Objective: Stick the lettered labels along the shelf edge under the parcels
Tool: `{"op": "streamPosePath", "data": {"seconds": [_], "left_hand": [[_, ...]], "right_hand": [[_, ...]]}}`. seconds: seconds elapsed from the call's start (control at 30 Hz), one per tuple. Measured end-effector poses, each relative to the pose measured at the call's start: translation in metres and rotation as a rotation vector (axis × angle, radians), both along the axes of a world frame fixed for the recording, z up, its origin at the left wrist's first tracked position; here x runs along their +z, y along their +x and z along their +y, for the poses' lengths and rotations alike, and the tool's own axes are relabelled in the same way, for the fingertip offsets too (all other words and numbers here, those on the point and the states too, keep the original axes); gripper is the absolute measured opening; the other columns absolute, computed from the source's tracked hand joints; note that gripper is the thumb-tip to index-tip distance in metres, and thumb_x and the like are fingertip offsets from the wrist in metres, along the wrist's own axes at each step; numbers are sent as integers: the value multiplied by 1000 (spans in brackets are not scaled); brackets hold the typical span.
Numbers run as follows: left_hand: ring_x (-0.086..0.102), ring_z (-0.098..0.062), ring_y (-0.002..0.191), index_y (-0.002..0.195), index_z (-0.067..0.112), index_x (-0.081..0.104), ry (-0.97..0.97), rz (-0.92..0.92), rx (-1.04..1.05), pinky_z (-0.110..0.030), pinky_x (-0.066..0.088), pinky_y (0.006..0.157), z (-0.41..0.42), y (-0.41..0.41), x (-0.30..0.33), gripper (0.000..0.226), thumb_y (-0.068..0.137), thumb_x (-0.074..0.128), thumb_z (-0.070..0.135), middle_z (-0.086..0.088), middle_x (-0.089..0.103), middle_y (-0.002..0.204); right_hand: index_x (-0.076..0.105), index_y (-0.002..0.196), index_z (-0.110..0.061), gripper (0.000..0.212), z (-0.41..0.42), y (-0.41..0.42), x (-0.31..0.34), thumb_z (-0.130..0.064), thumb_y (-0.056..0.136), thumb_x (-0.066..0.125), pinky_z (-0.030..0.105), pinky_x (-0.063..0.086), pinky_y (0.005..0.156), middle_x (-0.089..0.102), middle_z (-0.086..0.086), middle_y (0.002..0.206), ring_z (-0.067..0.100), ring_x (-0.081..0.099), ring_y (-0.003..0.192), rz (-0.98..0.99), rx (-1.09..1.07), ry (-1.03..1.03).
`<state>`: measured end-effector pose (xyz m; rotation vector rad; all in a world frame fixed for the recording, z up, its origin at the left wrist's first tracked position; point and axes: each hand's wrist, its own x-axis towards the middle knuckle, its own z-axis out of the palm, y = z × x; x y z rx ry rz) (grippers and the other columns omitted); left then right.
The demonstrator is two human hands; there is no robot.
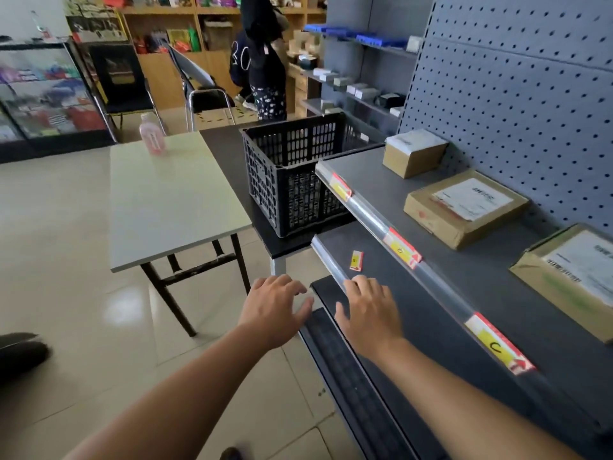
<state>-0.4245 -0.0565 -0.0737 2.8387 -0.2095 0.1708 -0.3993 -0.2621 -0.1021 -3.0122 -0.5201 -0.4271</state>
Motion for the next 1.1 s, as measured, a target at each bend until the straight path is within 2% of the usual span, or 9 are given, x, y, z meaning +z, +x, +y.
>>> {"op": "streamPosePath", "data": {"seconds": [0.17, 0.5, 0.73, 0.9, 1.1], "left_hand": [[56, -12, 114, 118, 33, 64, -6, 3, -90, -35, 36, 105, 24, 62, -7, 44, 98, 36, 59, 11, 64, 118], [58, -13, 110, 113, 33, 67, 10, -4, -383, -35, 38, 99, 64, 182, -16, 39, 96, 40, 56, 12, 64, 109], [59, -13, 112, 115, 33, 66, 37, 1, -564, -34, 37, 99, 36, 237, -28, 50, 93, 30, 60, 13, 66, 113], [63, -13, 100, 103, 31, 70, 18, -11, -663, -33, 42, 93, 24, 259, -34, 45, 92, 37, 58, 12, 68, 103], [65, -16, 93, 99, 30, 71, 22, -20, -794, -37, 46, 87, 18, 304, -42, 42, 87, 40, 55, 11, 68, 98]], "right_hand": [[61, 109, -15, 31, 25, 40, -8, -40, 91, 58, 40, 49, 78, 61, 5, 108, 26, 57, 94, 10, -80, -15], [61, 120, -16, 37, 72, 90, -12, -42, 94, 53, 38, 50, 82, 61, 2, 109, 22, 56, 96, 82, -408, 48], [63, 121, -13, 38, 59, 108, -25, -40, 93, 60, 37, 52, 84, 65, 5, 113, 24, 61, 101, 103, -591, 128], [57, 131, -14, 45, 47, 116, -34, -43, 99, 48, 41, 49, 98, 61, 7, 127, 27, 57, 117, 169, -673, 131], [58, 131, -14, 46, 59, 124, -39, -46, 98, 50, 39, 49, 99, 63, 7, 126, 26, 59, 116, 172, -814, 112]]}}
